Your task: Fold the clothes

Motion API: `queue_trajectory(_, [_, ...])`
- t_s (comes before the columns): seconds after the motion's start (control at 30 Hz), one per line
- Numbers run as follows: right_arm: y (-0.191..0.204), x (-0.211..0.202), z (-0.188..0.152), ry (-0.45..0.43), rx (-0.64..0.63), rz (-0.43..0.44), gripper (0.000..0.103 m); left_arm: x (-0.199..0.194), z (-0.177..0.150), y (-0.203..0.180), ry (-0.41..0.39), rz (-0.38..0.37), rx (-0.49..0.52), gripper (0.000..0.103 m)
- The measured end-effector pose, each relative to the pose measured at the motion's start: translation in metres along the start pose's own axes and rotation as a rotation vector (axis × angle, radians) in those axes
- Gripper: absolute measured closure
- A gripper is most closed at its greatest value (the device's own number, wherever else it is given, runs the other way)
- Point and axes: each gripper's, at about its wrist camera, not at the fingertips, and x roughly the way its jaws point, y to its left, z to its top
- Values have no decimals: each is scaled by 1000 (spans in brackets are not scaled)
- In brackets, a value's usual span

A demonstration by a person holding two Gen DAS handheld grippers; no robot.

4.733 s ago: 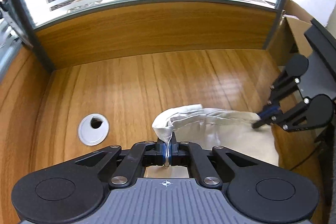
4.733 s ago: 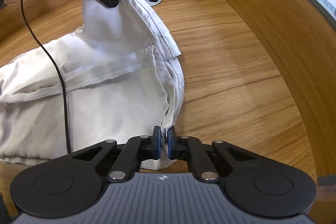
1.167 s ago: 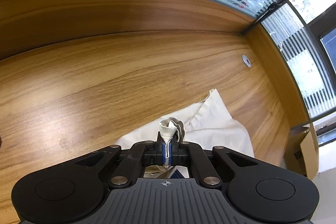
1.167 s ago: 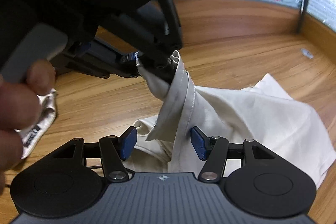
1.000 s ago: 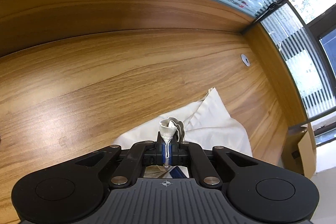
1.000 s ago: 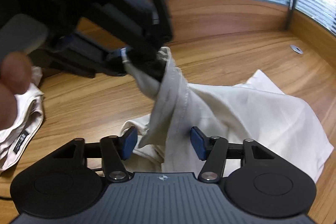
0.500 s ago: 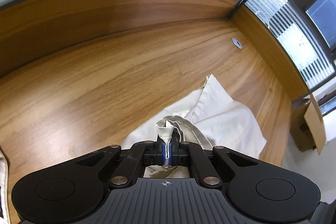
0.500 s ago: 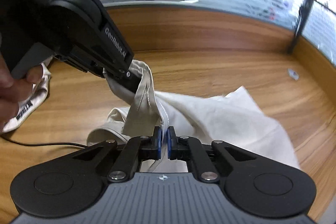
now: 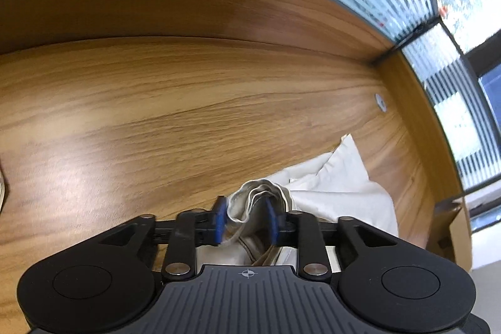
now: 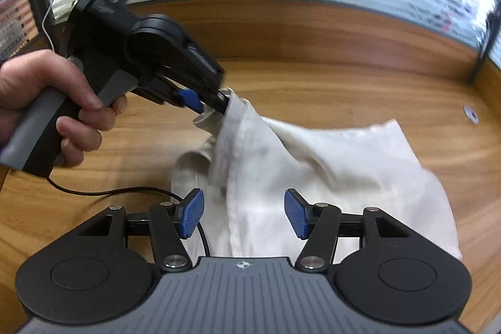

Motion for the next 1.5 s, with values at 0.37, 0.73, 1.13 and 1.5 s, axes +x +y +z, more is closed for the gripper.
queue_trajectory(0.37, [-44, -30, -41, 32, 140, -89, 39, -34, -37, 25, -165, -37, -124, 51])
queue_trajectory(0.73, [-56, -46, -71, 35, 214, -112, 35, -15, -62, -5, -70, -79, 4, 80])
queue_trajectory(1.13, [-56, -67, -90, 42, 222, -145, 32, -10, -81, -27, -151, 130, 181, 79])
queue_trajectory(1.5, [-63, -75, -102, 51, 245, -168, 31, 3, -77, -5, -116, 72, -7, 71])
